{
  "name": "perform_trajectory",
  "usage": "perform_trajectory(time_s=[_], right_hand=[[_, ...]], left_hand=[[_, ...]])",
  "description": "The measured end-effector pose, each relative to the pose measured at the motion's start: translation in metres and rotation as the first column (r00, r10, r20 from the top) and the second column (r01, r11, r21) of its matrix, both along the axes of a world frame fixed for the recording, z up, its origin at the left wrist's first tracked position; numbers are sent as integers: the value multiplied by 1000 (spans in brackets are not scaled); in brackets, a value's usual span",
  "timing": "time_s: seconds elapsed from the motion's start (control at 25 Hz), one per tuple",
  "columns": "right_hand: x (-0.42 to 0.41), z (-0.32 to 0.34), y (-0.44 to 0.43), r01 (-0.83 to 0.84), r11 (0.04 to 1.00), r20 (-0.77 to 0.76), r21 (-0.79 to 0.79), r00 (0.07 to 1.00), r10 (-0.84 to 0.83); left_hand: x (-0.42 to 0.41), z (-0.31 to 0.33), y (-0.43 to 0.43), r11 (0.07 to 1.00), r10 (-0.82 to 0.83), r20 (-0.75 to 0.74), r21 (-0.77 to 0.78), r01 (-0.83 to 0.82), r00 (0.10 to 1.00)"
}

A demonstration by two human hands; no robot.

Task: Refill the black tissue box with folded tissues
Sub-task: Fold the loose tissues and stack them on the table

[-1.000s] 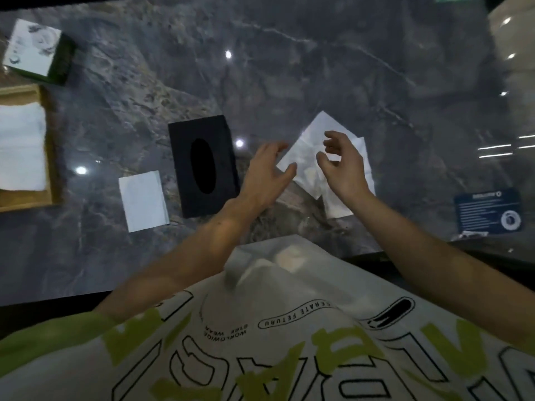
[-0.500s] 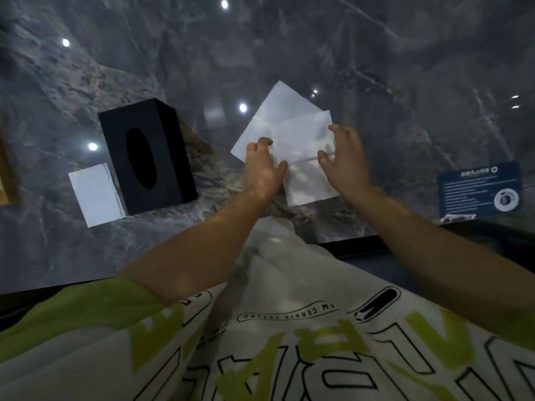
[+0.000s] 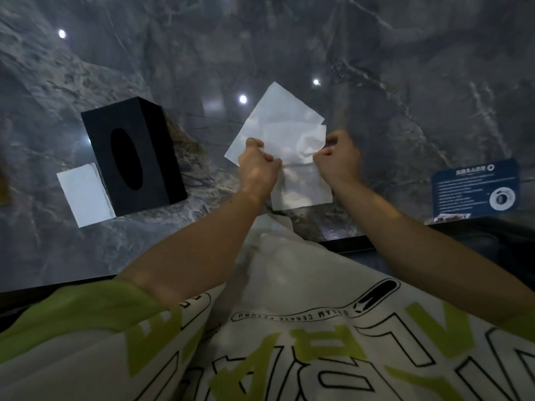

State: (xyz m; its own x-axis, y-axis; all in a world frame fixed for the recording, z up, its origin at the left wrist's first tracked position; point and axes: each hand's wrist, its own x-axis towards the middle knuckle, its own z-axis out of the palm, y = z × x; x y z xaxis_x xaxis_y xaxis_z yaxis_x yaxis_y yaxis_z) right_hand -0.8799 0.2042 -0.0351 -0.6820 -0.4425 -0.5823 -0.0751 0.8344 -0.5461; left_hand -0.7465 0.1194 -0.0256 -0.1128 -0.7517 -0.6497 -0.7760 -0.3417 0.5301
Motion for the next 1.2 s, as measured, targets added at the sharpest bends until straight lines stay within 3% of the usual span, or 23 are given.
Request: perform_trajectory(time_s=[0.16, 0.28, 0.44, 0.64, 0.72, 0.84, 1.04, 1.2], right_hand=[[-3, 0, -3, 108, 990, 225, -91, 971, -86], [-4, 10, 0, 116, 976, 390, -183, 920, -36], [-5, 30, -1, 162, 952, 590, -260, 807, 24], [5, 53, -13, 273, 920, 767, -282, 640, 45], [12, 62, -20, 311, 904, 797, -293, 602, 51], [28, 73, -28, 332, 893, 775, -304, 631, 29], [69, 89, -44, 320, 865, 762, -386, 639, 104], [103, 96, -59, 309, 873, 744, -377, 662, 87]], left_hand=[[-1, 2, -5, 1000, 6, -13, 0, -6, 1000], [2, 7, -6, 1000, -19, -75, 15, 21, 997], [17, 15, -16, 994, 20, -262, 113, 11, 965], [55, 23, -37, 947, 44, -467, 301, 113, 883], [70, 27, -42, 940, 87, -517, 327, 102, 852], [94, 31, -47, 914, 185, -599, 395, 87, 779], [145, 49, -56, 903, 182, -652, 408, 137, 736], [182, 70, -67, 927, 235, -670, 373, 45, 704]])
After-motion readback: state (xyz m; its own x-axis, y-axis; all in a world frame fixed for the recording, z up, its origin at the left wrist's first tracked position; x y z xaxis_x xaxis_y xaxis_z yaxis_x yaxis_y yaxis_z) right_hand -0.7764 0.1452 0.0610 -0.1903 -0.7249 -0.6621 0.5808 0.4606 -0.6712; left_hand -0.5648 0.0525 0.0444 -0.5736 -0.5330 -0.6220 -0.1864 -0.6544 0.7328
